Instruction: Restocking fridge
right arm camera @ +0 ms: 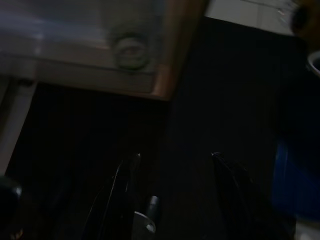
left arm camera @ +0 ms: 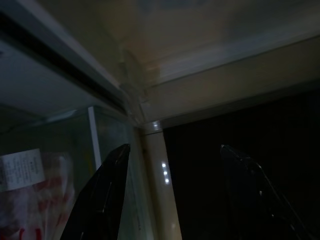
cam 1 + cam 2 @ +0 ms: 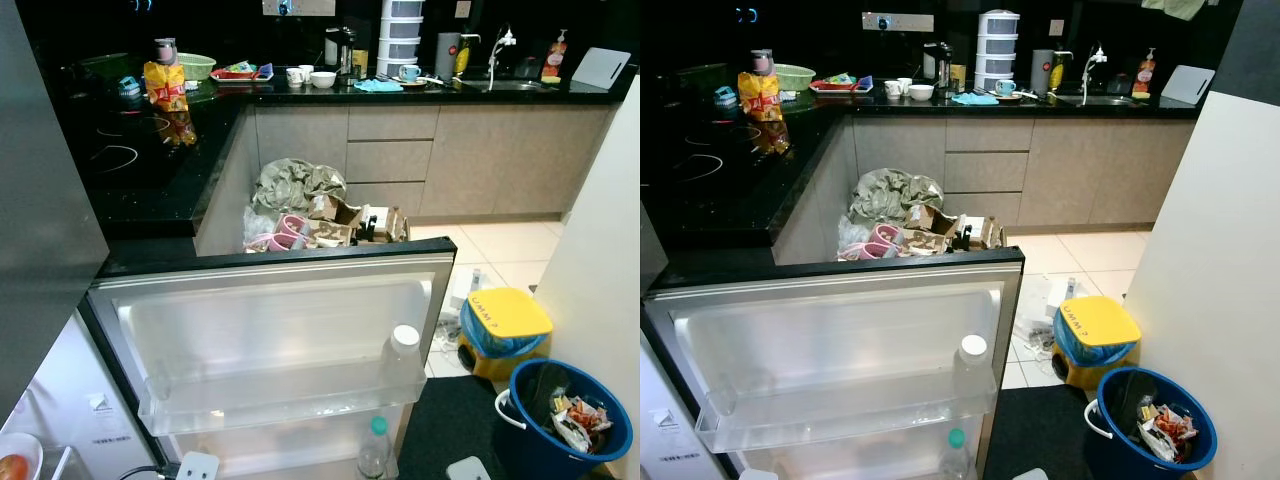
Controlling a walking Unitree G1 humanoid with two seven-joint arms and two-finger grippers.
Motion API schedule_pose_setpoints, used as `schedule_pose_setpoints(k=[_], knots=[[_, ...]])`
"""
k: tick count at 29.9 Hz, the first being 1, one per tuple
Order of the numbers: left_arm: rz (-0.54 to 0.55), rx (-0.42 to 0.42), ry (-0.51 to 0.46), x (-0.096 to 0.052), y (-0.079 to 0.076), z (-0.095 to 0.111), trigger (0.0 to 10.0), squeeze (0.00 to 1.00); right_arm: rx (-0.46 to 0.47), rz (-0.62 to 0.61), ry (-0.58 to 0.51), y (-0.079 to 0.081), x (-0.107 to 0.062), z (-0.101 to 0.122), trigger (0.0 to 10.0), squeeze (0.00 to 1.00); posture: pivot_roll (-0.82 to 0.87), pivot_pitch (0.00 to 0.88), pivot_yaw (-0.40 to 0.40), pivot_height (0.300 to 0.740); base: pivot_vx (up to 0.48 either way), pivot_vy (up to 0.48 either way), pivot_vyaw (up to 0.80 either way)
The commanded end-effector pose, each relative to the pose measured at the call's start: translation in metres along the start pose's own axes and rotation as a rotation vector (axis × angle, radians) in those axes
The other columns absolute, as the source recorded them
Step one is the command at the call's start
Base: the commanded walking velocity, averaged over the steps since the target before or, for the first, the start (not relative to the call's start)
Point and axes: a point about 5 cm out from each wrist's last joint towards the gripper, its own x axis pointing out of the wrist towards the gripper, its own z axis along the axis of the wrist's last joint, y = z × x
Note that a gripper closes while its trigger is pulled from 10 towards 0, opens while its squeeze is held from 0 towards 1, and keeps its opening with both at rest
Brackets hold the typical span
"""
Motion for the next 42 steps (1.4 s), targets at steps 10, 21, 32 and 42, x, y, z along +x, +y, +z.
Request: schedule_pose_setpoints(k=[10, 21, 32, 42], knots=[[-0.019, -0.060, 0.047, -0.001, -0.009, -0.010, 10.0, 0.00, 0.118, -0.069, 0.041, 0.001, -0.002, -0.014, 10.0, 0.00, 0.03, 0.043, -0.030, 0.740, 0.000, 0.000, 0.00], [-0.027, -0.116, 0.016, 0.004, -0.018, 0.001, 10.0, 0.00, 0.080, -0.039, 0.031, 0.007, -0.002, -0.015, 10.0, 0.00, -0.03, 0.030, -0.048, 0.740, 0.000, 0.000, 0.00], [-0.050, -0.103, -0.028, 0.007, -0.023, 0.012, 10.0, 0.00, 0.083, -0.067, -0.001, 0.000, -0.002, -0.009, 10.0, 0.00, -0.02, 0.024, -0.036, 0.740, 0.000, 0.000, 0.00], [-0.060, -0.111, -0.040, 0.007, -0.026, 0.015, 10.0, 0.00, 0.055, -0.050, -0.017, 0.000, -0.002, -0.006, 10.0, 0.00, -0.02, 0.034, -0.032, 0.740, 0.000, -0.187, 0.00]])
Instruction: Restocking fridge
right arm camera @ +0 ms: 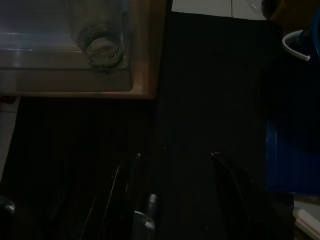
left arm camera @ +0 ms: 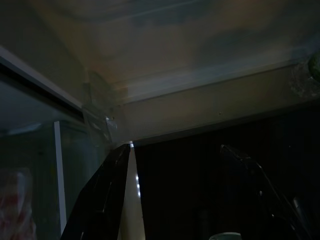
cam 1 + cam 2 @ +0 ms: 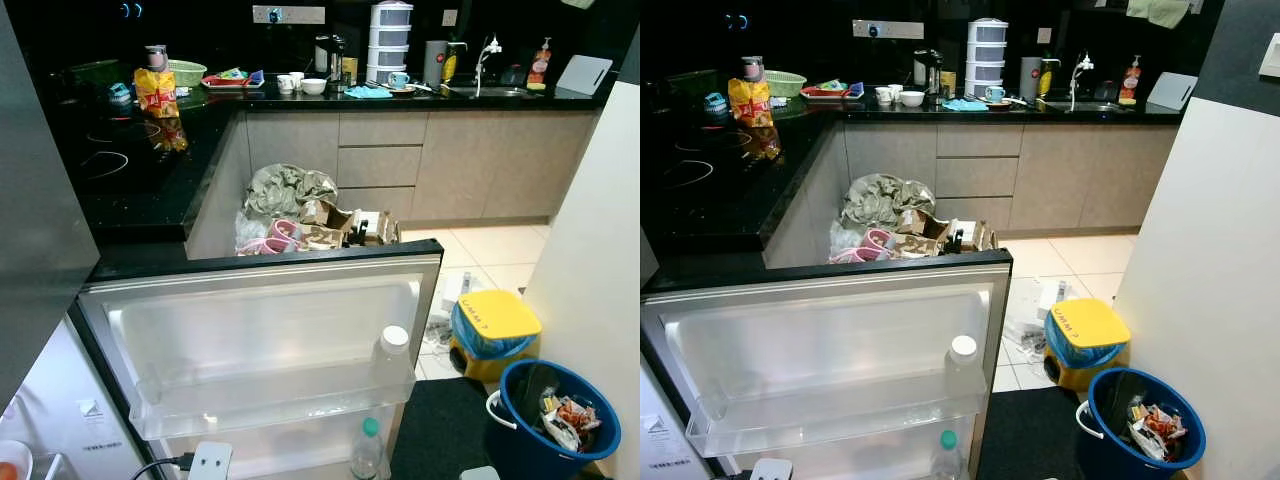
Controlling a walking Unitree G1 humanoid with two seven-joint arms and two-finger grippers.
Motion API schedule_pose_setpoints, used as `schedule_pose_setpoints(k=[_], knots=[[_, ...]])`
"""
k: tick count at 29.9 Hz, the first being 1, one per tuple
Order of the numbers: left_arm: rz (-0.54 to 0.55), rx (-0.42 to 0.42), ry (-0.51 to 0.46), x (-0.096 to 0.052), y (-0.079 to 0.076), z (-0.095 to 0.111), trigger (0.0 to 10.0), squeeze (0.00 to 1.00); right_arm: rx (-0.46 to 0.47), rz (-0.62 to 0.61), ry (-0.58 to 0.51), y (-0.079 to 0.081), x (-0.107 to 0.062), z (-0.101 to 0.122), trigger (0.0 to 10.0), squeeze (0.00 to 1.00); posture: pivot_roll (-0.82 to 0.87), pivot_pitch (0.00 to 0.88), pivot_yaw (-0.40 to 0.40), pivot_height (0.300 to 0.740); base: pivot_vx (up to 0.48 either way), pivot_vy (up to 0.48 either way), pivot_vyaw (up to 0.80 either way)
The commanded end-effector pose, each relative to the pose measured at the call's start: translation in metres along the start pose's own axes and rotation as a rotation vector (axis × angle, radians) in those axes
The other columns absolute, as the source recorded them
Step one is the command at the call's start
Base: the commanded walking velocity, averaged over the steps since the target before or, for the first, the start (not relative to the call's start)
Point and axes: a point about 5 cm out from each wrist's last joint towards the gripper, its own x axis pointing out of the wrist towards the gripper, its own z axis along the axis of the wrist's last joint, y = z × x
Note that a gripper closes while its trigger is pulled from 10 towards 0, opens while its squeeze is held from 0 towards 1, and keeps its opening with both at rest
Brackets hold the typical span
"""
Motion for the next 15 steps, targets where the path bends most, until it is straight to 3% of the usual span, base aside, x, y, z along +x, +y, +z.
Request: schedule_pose_setpoints(k=[1, 12, 15], knots=[[-0.019, -0.007, 0.000, 0.0005, -0.0073, -0.0007, 10.0, 0.00, -0.004, -0.006, -0.021, -0.0026, 0.0001, 0.0041, 10.0, 0.00, -0.02, 0.035, -0.031, 0.740, 0.000, -0.394, 0.00], [-0.022, -0.019, -0.009, 0.0014, -0.0106, 0.0014, 10.0, 0.00, -0.028, 0.012, -0.028, -0.0004, 0.0009, 0.0069, 10.0, 0.00, -0.02, 0.041, -0.035, 0.740, 0.000, -0.480, 0.00], [-0.015, -0.027, -0.008, 0.0013, -0.0104, 0.0012, 10.0, 0.00, -0.028, 0.025, -0.033, 0.0005, 0.0012, 0.0082, 10.0, 0.00, -0.02, 0.042, -0.037, 0.740, 0.000, -0.480, 0.47]])
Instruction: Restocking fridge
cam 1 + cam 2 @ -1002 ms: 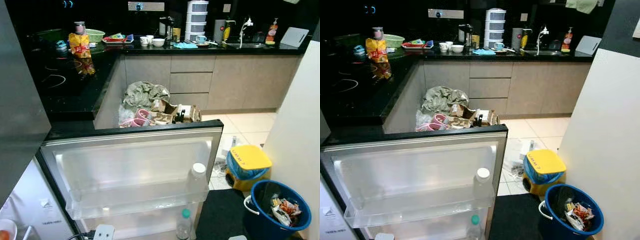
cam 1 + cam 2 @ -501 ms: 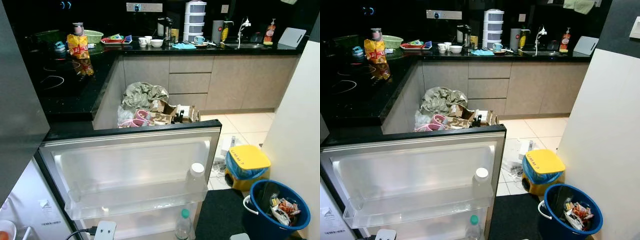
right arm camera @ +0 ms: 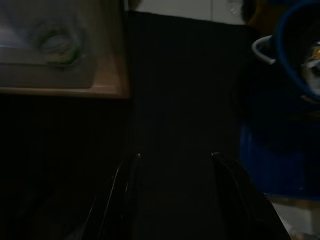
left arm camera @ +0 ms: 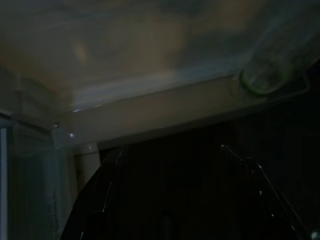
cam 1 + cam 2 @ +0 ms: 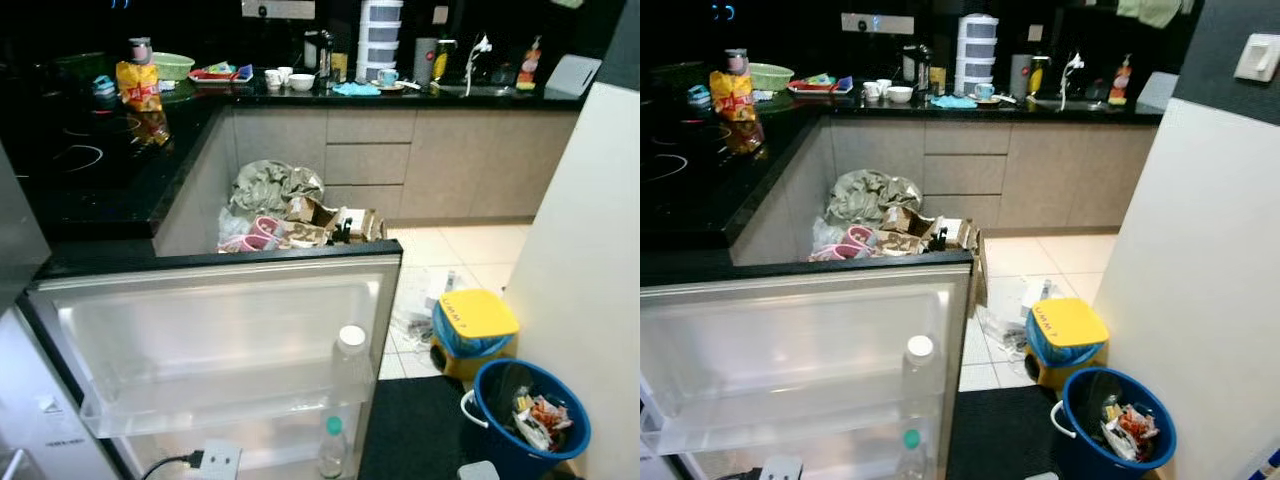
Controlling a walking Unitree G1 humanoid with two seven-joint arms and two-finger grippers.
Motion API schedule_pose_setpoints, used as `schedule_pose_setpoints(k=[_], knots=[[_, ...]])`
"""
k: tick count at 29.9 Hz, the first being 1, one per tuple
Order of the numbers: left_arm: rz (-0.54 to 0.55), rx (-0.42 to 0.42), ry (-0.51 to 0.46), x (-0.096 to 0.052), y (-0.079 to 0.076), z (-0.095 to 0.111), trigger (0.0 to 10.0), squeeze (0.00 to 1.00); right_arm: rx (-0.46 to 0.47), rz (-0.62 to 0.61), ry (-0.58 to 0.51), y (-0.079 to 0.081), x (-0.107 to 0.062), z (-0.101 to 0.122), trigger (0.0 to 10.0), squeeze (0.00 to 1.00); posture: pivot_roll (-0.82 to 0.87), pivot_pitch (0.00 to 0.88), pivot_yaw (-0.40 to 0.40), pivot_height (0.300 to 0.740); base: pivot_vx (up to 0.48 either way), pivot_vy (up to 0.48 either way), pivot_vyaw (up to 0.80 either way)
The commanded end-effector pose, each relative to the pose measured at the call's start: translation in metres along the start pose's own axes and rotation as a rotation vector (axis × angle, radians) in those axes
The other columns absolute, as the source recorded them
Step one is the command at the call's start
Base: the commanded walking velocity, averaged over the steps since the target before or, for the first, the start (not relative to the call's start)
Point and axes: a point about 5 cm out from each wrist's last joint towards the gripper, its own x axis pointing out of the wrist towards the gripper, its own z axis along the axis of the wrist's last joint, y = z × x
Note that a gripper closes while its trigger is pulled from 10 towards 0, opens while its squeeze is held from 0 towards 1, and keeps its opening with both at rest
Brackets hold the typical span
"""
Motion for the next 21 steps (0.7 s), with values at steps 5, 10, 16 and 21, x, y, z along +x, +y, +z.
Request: schedule_pose_setpoints(k=[5, 10, 16, 21], knots=[[0.024, -0.018, 0.020, -0.0030, 0.0041, -0.0075, 10.0, 0.00, -0.023, 0.028, -0.031, 0.0053, 0.0027, 0.0099, 10.0, 0.00, -0.02, 0.043, -0.039, 0.740, 0.000, -0.480, 0.80], [0.028, -0.022, 0.021, -0.0033, 0.0046, -0.0080, 10.0, 0.00, -0.021, 0.026, -0.033, 0.0048, 0.0030, 0.0113, 10.0, 0.00, -0.02, 0.043, -0.039, 0.740, 0.000, -0.480, 0.80], [0.032, -0.024, 0.022, -0.0034, 0.0052, -0.0082, 10.0, 0.00, -0.024, 0.024, -0.032, 0.0038, 0.0028, 0.0112, 10.0, 0.00, -0.02, 0.047, -0.041, 0.740, 0.000, -0.480, 0.80], [0.038, -0.025, 0.024, -0.0037, 0.0070, -0.0087, 10.0, 0.00, -0.007, 0.008, -0.033, 0.0018, 0.0024, 0.0106, 10.0, 0.00, -0.03, 0.050, -0.041, 0.740, 0.000, -0.480, 0.32]])
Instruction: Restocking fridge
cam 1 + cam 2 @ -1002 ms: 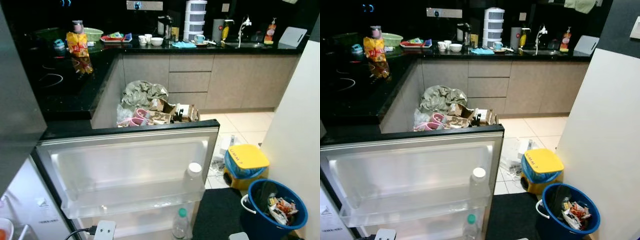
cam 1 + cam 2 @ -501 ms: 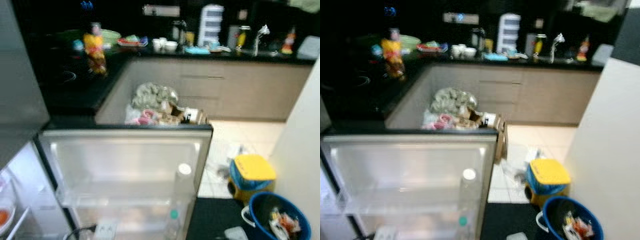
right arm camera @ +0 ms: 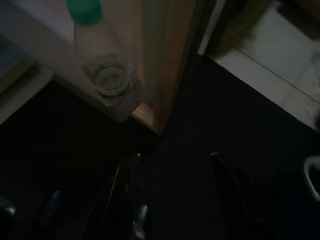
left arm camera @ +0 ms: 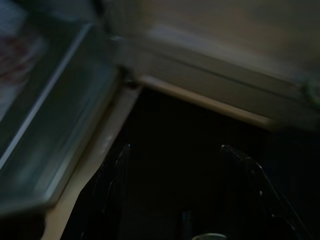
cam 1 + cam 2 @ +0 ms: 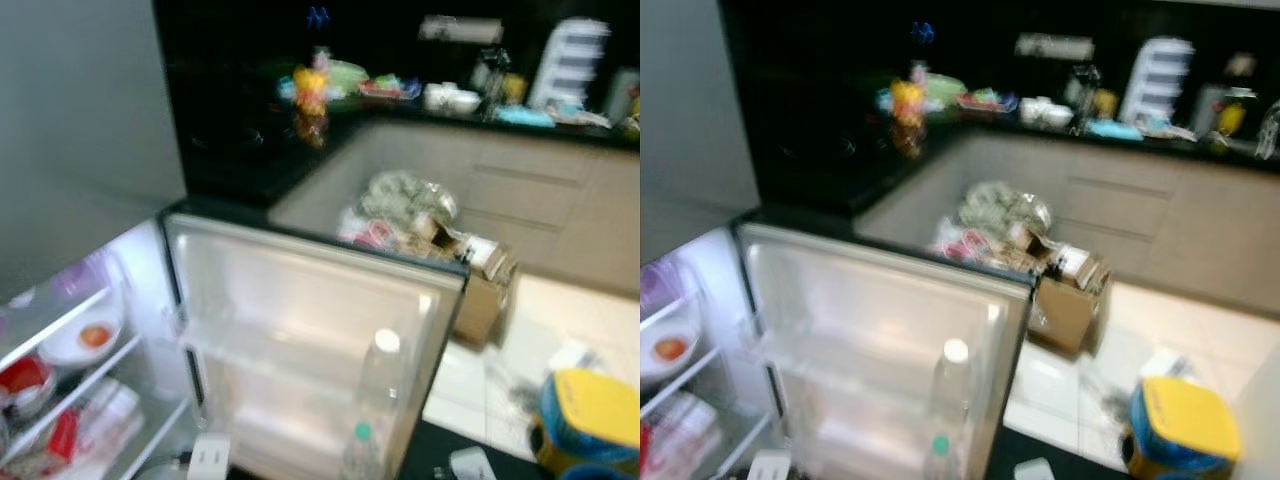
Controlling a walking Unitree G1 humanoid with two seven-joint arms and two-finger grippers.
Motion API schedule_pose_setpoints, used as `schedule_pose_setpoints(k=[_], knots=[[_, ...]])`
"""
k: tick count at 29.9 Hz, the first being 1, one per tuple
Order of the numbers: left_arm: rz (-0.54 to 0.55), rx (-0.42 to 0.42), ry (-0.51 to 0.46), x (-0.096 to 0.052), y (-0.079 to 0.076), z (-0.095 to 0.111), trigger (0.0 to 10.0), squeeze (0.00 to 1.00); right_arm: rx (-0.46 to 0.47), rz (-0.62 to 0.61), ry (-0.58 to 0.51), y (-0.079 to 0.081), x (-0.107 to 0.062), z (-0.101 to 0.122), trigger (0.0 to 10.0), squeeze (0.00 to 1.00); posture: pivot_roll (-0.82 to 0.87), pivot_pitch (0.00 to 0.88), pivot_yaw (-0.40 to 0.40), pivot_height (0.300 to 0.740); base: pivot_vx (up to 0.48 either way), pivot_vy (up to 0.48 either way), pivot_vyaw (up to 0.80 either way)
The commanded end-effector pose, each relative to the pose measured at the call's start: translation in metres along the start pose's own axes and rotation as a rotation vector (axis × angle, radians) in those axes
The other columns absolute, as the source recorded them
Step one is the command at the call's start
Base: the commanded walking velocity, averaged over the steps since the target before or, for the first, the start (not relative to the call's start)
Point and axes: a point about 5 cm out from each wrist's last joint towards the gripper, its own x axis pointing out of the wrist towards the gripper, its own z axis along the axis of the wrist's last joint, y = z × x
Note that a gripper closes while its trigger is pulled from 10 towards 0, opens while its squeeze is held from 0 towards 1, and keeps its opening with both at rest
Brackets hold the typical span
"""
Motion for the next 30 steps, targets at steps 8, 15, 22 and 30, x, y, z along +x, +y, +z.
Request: schedule_pose_setpoints(k=[8, 15, 22, 30], knots=[[-0.005, 0.005, 0.007, -0.0002, -0.0014, -0.0014, 10.0, 0.00, -0.006, -0.013, 0.017, -0.0038, -0.0022, -0.0057, 10.0, 0.00, -0.03, 0.053, -0.040, 0.740, 0.000, -0.480, 0.00], [-0.002, 0.003, 0.009, -0.0004, -0.0009, -0.0019, 10.0, 0.00, -0.015, -0.004, 0.017, -0.0022, -0.0019, -0.0057, 10.0, 0.00, -0.03, 0.053, -0.042, 0.740, 0.000, -0.480, 0.00], [0.025, -0.021, 0.012, -0.0006, 0.0027, -0.0025, 10.0, 0.00, -0.025, 0.002, 0.014, -0.0014, -0.0013, -0.0039, 10.0, 0.00, -0.03, 0.054, -0.043, 0.740, 0.000, -0.069, 0.00], [0.028, -0.020, 0.014, -0.0013, 0.0044, -0.0035, 10.0, 0.00, -0.030, 0.011, 0.009, 0.0011, -0.0010, -0.0035, 10.0, 0.00, -0.03, 0.059, -0.039, 0.740, 0.000, 0.000, 0.00]])
